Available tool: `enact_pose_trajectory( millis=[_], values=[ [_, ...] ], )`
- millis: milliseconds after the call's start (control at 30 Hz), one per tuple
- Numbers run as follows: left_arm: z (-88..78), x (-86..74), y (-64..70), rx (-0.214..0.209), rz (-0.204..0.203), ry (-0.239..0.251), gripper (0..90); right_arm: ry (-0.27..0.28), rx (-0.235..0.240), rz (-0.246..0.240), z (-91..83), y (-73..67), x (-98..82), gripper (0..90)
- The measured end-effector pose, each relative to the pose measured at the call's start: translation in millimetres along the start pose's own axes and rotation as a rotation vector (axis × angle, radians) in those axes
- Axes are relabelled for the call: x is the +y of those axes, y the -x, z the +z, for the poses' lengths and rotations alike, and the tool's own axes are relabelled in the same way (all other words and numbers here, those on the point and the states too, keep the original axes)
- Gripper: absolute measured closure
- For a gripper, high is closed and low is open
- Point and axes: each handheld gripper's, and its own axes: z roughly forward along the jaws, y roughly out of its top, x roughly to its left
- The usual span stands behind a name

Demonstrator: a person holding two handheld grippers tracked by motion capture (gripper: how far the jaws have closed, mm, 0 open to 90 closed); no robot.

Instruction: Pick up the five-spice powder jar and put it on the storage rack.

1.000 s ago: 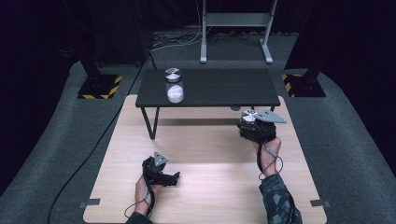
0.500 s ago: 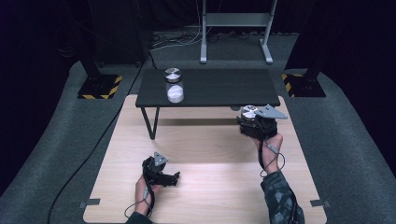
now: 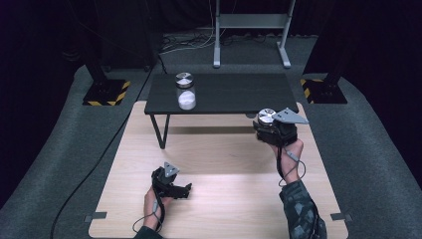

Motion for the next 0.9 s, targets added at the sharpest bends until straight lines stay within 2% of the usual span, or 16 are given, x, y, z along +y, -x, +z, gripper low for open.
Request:
enact_pose_trajectory(
  millis=[900],
  values=[
    [0.1,-0.1,0.0,0.001,0.0,0.001,0.6,0.042,0.02,-0.043,-10.4,0.7,33.9,29.6]
  ],
)
